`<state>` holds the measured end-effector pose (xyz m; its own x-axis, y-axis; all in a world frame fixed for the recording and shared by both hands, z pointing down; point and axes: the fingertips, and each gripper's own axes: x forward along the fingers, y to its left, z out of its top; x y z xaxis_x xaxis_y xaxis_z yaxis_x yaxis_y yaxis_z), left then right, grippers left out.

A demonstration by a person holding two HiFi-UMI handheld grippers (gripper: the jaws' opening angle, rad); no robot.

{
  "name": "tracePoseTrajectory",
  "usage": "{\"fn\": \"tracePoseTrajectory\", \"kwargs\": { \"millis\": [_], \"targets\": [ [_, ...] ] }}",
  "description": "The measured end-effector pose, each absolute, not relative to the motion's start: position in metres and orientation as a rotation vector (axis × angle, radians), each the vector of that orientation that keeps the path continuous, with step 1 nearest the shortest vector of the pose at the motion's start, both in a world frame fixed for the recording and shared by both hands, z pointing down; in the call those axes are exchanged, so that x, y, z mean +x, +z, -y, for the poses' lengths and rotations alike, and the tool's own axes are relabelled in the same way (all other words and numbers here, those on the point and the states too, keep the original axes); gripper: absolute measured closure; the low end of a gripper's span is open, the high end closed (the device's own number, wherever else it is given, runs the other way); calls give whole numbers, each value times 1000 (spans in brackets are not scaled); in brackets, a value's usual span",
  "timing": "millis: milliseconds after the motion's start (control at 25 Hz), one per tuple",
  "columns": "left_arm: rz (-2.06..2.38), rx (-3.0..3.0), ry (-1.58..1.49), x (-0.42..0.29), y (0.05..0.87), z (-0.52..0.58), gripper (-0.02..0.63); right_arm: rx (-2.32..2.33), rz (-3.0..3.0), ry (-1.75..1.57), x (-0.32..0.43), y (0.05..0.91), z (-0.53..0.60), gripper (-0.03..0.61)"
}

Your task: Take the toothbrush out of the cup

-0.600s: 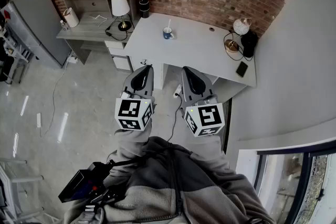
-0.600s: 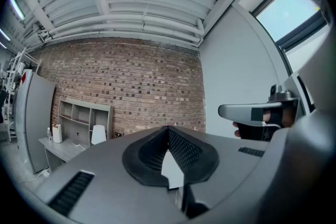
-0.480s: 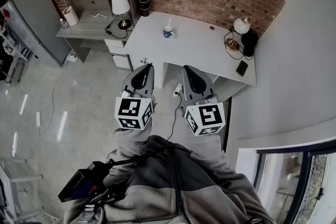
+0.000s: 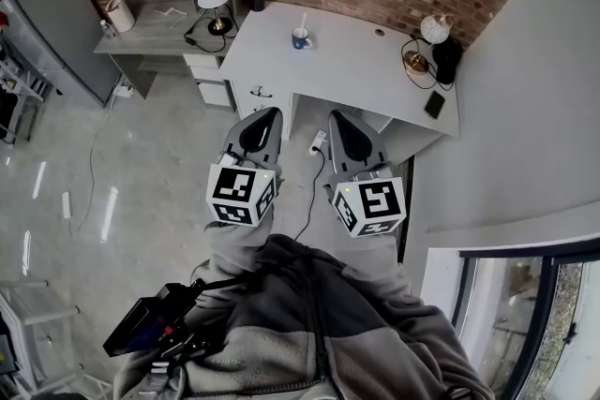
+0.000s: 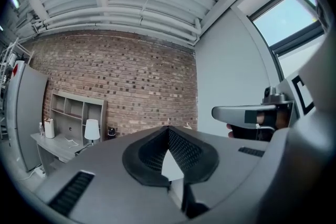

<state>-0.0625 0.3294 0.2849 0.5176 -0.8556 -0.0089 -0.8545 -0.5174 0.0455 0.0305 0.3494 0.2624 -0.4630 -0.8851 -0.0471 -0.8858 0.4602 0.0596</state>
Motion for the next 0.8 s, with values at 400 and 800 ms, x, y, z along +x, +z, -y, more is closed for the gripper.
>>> {"fn": "tracePoseTrajectory", "kwargs": {
  "millis": [400, 800],
  "targets": [
    [1539, 2666, -26, -84, 294, -332, 609, -1635, -2686, 78, 16, 272, -351, 577],
    [1574, 2628, -86, -103, 297, -331, 609, -1607, -2704, 88, 1, 275, -350, 577]
  ]
}}
